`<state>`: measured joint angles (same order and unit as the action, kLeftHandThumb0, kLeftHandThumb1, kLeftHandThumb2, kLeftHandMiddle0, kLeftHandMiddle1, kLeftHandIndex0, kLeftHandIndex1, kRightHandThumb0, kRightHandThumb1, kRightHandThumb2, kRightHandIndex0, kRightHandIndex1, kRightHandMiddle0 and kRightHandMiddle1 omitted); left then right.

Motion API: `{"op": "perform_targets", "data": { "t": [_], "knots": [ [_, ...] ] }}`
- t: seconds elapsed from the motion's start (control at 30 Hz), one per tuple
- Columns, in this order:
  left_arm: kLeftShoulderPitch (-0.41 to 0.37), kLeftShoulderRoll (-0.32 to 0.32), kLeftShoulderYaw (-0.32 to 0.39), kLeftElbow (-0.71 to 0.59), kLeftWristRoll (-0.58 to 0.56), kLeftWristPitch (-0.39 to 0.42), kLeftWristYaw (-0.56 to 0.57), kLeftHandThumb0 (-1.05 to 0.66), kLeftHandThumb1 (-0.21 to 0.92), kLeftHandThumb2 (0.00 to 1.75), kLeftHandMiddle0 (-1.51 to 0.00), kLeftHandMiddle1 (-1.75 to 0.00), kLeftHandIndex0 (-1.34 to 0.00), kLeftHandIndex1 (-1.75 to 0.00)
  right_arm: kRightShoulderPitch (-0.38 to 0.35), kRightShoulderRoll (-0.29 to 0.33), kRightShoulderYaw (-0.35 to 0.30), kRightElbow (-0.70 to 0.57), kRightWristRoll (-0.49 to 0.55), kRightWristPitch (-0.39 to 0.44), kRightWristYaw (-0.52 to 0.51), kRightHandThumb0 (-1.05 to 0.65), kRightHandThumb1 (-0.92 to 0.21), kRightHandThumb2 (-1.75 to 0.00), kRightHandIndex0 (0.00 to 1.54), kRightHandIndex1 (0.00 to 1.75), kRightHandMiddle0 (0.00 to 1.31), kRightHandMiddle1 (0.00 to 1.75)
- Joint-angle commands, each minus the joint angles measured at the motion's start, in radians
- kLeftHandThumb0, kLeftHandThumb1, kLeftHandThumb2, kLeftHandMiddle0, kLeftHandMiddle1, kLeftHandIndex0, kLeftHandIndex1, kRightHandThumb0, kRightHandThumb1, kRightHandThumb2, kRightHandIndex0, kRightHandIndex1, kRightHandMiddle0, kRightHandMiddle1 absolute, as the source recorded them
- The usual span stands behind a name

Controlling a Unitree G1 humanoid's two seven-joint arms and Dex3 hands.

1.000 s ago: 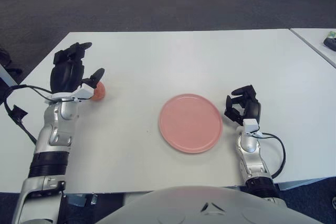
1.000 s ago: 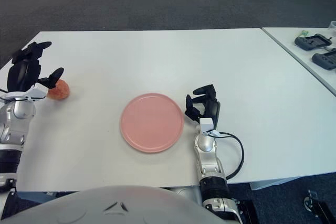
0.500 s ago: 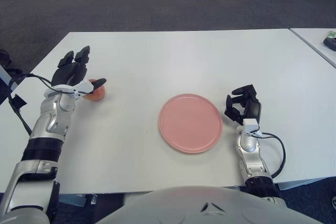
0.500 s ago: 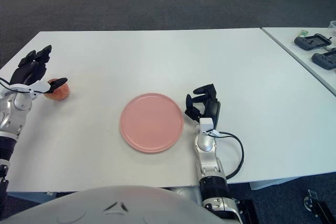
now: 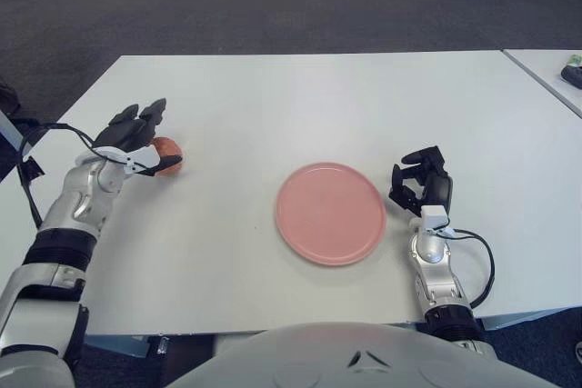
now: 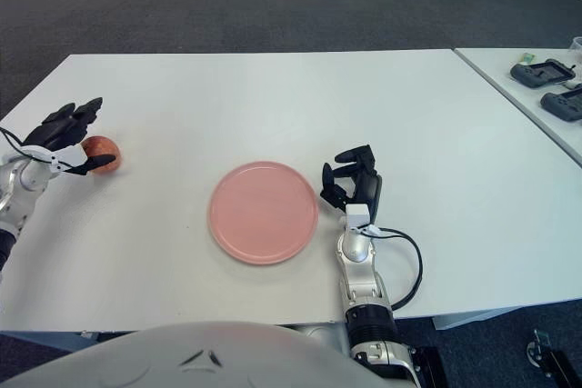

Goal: Put the apple into the plate.

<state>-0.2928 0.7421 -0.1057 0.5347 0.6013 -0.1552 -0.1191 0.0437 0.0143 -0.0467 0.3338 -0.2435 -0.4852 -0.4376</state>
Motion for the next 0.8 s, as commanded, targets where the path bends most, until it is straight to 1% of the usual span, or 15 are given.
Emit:
{"op": "perform_targets", "data": {
  "t": [0.0,0.3,0.37,0.47,0.63,0.77],
  "knots": [
    [-0.032,0.029,-0.029,0.033,-0.006,-0.021,-0.054,-1.01,0.54,0.75,0.00,0.00,0.00,0.00,0.020,0.003,-0.004,0.006,0.005,0.015,0.006,-0.40,-0.60,-0.97,0.62,1.44,0.40,1.75],
    [-0.029,0.057,-0.063,0.040,0.002,-0.030,-0.106,-0.96,0.48,0.81,0.00,0.00,0.00,0.00,0.012,-0.001,-0.004,0.016,0.004,-0.008,0.004,-0.40,-0.58,-1.00,0.64,1.42,0.41,1.75],
    [-0.018,0.065,-0.062,0.044,-0.008,-0.038,-0.114,-0.93,0.44,0.86,0.00,0.00,0.00,0.00,0.013,-0.001,-0.003,0.014,0.002,-0.006,0.004,-0.40,-0.57,-1.00,0.64,1.41,0.41,1.75],
    [-0.007,0.066,-0.054,0.048,-0.027,-0.044,-0.120,-0.92,0.41,0.88,0.00,0.00,0.00,0.00,0.014,-0.002,-0.003,0.011,0.002,-0.002,0.005,-0.40,-0.57,-1.00,0.65,1.40,0.41,1.75],
    [0.000,0.062,-0.051,0.062,-0.045,-0.037,-0.119,-0.92,0.40,0.90,-0.01,0.00,0.00,0.00,0.013,-0.002,-0.002,0.009,0.004,0.009,0.010,-0.40,-0.58,-0.99,0.65,1.39,0.41,1.75],
    [-0.045,0.033,-0.087,0.159,-0.024,-0.051,-0.080,-0.91,0.39,0.91,-0.02,-0.01,0.00,0.00,0.010,0.002,-0.003,0.009,0.009,0.015,0.015,-0.40,-0.59,-0.99,0.64,1.41,0.40,1.75]
  ]
}}
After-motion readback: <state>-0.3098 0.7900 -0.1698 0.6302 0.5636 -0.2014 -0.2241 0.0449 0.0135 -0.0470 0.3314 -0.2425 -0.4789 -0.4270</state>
